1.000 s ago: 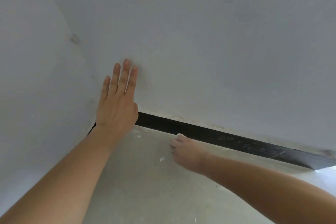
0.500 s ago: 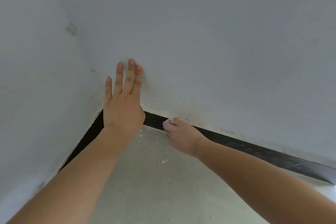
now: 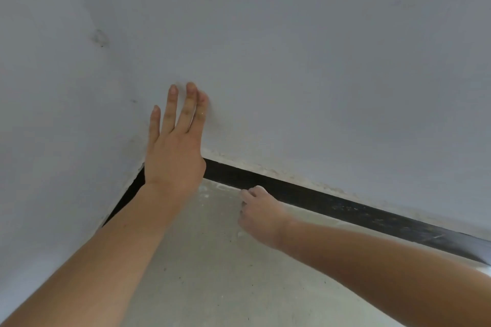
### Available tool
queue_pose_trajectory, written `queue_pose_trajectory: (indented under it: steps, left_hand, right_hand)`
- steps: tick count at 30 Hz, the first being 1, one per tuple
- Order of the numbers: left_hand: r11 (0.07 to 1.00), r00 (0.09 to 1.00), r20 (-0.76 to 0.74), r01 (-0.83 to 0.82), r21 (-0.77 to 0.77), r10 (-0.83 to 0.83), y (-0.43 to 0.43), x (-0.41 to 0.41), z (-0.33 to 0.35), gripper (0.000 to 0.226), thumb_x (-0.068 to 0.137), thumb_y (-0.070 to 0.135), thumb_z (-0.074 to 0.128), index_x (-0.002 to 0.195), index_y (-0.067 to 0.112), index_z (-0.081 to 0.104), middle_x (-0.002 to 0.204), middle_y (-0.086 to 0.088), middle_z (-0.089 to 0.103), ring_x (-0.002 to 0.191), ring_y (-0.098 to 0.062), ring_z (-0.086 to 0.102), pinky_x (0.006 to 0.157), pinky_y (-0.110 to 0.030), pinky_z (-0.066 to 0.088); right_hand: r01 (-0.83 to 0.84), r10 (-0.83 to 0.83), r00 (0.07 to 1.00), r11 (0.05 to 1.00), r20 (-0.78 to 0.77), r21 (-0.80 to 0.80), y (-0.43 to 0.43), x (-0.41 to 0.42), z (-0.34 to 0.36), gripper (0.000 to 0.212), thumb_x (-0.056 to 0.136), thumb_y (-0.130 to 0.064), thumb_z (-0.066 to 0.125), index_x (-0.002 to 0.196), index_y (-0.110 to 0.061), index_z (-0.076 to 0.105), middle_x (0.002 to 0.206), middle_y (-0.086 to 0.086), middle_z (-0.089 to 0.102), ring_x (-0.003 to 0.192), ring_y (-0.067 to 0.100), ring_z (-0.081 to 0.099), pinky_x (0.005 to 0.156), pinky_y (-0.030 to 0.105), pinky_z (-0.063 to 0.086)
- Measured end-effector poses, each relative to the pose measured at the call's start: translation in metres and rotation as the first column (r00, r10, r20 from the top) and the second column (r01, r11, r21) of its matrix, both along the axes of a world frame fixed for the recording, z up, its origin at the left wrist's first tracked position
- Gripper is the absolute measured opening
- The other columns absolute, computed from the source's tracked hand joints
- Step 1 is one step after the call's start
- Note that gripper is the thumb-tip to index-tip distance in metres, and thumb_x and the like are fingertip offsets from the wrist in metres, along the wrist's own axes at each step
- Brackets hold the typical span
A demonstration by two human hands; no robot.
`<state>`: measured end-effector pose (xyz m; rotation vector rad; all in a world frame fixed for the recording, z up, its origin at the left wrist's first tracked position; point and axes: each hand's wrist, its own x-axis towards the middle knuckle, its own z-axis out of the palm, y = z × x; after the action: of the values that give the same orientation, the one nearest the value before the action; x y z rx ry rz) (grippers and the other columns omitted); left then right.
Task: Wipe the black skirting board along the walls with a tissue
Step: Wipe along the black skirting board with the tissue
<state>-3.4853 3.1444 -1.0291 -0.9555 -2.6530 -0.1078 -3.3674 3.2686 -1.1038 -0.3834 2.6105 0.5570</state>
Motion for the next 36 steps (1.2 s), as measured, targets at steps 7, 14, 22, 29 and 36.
queue_pose_trajectory:
  steps: [7, 14, 22, 29, 36]
  left_hand:
    - [0.998, 0.998, 0.041, -0.052, 0.037, 0.05, 0.008, 0.003, -0.006, 0.099, 0.08, -0.007, 0.041, 0.136, 0.022, -0.035, 0.141, 0.009, -0.043, 0.143, -0.022, -0.024, 0.116, -0.038, -0.008]
    - [0.998, 0.996, 0.069, -0.054, 0.045, 0.051, 0.007, 0.004, -0.004, 0.1, 0.08, -0.009, 0.042, 0.141, 0.022, -0.031, 0.15, 0.007, -0.036, 0.144, -0.024, -0.023, 0.117, -0.04, -0.006]
    - [0.993, 0.982, 0.161, -0.107, 0.058, 0.096, 0.014, 0.015, 0.005, 0.095, 0.083, -0.001, 0.043, 0.147, 0.018, -0.024, 0.155, 0.003, -0.03, 0.143, -0.025, -0.023, 0.119, -0.044, -0.003]
    - [0.983, 0.967, 0.249, -0.1, 0.153, 0.06, 0.034, 0.036, 0.011, 0.098, 0.082, 0.01, 0.05, 0.146, 0.01, -0.024, 0.152, -0.01, -0.034, 0.142, -0.029, -0.025, 0.119, -0.044, -0.003]
    - [0.947, 0.976, -0.019, 0.215, 0.24, -0.217, 0.074, 0.066, 0.008, 0.091, 0.078, 0.01, 0.053, 0.151, 0.006, -0.002, 0.157, -0.021, -0.007, 0.146, -0.033, -0.004, 0.117, -0.043, 0.01]
  right_hand:
    - [-0.245, 0.253, 0.957, 0.967, -0.139, 0.072, -0.035, -0.086, -0.048, 0.022, 0.079, -0.014, 0.059, 0.092, -0.025, 0.073, 0.09, -0.009, 0.069, 0.108, 0.026, 0.05, 0.09, 0.038, 0.042]
    - [-0.303, 0.316, 0.949, 0.921, -0.013, 0.245, -0.011, -0.065, -0.042, 0.023, 0.092, -0.024, 0.053, 0.112, -0.023, 0.066, 0.122, -0.004, 0.06, 0.133, 0.025, 0.027, 0.108, 0.039, 0.028]
    - [-0.181, 0.144, 0.979, 0.942, 0.147, 0.283, 0.04, 0.012, -0.018, 0.021, 0.092, -0.016, 0.052, 0.103, -0.015, 0.069, 0.111, 0.005, 0.065, 0.125, 0.026, 0.033, 0.095, 0.037, 0.031]
    - [0.459, -0.457, 0.887, 0.851, -0.071, 0.257, 0.07, 0.084, -0.04, 0.039, 0.034, -0.073, 0.069, 0.052, -0.039, 0.066, 0.06, -0.018, 0.058, 0.055, -0.006, 0.05, 0.055, 0.006, 0.02]
    - [-0.083, 0.112, 0.986, 0.972, -0.124, 0.218, 0.083, 0.06, -0.007, 0.022, 0.087, -0.012, 0.055, 0.102, -0.016, 0.072, 0.11, 0.001, 0.066, 0.117, 0.025, 0.044, 0.088, 0.034, 0.038]
